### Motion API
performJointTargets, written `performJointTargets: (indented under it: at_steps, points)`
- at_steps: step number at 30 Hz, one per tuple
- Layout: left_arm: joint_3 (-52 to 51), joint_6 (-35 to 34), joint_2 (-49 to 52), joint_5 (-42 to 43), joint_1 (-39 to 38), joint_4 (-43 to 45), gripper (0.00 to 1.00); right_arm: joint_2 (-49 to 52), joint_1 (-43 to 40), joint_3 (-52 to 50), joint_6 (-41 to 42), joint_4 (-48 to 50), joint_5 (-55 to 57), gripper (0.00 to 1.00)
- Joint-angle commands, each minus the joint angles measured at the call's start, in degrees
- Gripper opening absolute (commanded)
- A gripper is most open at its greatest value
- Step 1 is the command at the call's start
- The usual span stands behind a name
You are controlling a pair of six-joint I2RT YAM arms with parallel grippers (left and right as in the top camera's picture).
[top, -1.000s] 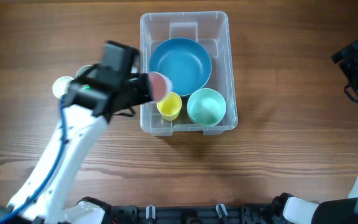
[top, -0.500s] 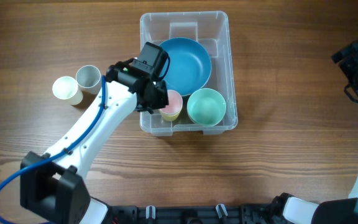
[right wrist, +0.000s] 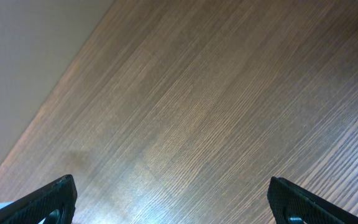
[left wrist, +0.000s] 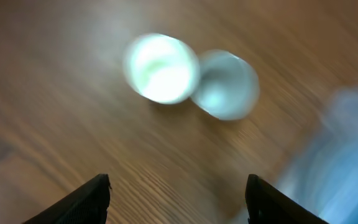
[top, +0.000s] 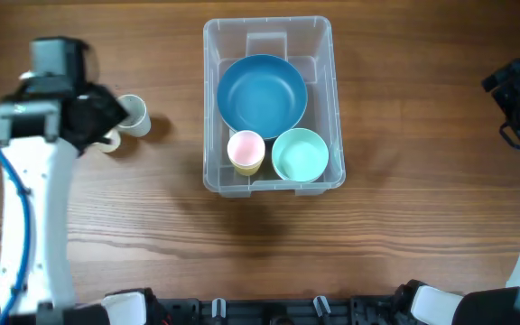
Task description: Pack container
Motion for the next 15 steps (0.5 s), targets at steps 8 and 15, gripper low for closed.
performJointTargets:
  at_steps: [8, 15]
  points:
    - [-0.52, 6.88, 19.65, 11.04, 13.53, 5.38, 0.5, 0.22, -0.02, 0.11, 0.61, 0.15, 0.11, 1.0]
    - [-0.52, 4.5, 27.65, 9.09, 13.81, 7.52, 0.4, 0.22, -0.02, 0.11, 0.61, 0.15, 0.11, 1.0]
